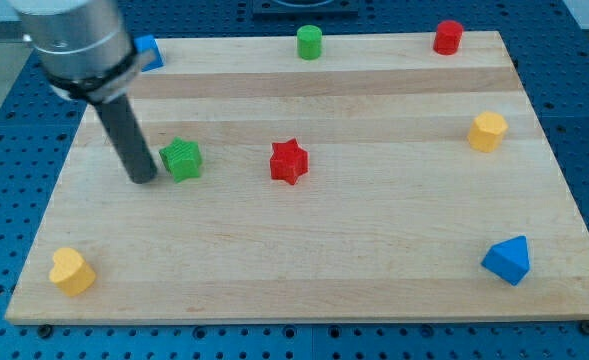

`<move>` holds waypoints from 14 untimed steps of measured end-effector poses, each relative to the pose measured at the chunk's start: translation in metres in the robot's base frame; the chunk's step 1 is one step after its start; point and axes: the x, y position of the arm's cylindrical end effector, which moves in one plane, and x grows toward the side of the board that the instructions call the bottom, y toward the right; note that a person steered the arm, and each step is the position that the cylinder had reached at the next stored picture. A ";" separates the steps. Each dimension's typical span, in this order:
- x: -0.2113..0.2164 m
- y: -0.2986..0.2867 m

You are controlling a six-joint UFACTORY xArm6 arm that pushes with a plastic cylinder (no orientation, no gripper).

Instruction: Move green star to the bottom center

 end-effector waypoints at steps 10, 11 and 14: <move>0.035 0.139; 0.030 0.143; 0.051 0.172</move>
